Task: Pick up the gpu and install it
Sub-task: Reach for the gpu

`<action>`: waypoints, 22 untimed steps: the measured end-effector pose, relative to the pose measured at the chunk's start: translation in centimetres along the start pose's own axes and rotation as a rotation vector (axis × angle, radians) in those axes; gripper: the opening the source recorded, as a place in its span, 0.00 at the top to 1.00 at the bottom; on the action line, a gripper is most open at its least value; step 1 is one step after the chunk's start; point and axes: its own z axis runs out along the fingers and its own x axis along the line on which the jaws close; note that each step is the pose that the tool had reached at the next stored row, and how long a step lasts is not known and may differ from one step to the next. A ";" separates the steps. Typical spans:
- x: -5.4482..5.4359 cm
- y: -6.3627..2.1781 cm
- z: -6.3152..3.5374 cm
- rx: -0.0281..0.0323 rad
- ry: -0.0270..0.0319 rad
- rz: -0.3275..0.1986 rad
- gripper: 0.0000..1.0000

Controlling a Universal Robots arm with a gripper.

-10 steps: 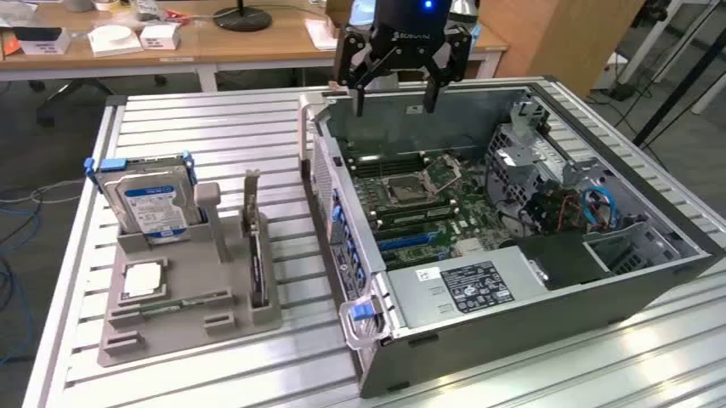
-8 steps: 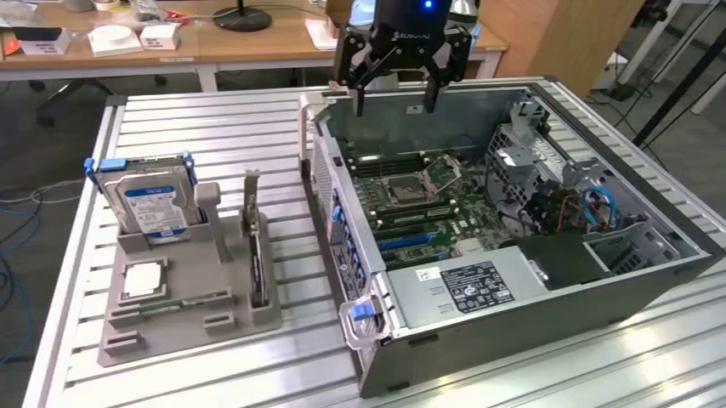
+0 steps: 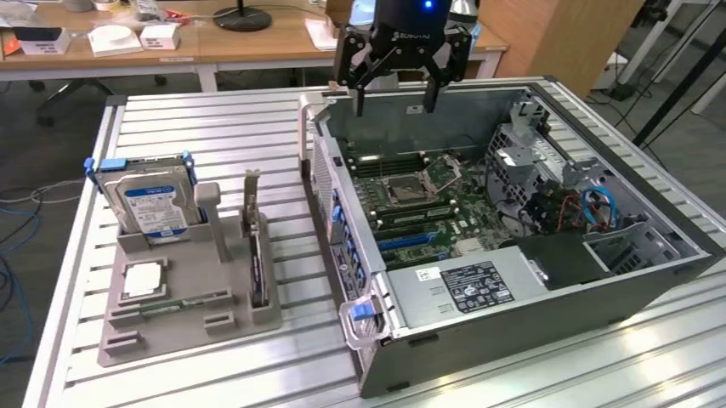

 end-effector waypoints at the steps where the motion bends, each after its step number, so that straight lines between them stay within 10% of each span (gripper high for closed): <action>1: 0.0 0.00 0.00 0.0000 0.0000 0.000 0.01; 22: 0.0 0.00 0.00 0.0000 0.0000 0.000 0.73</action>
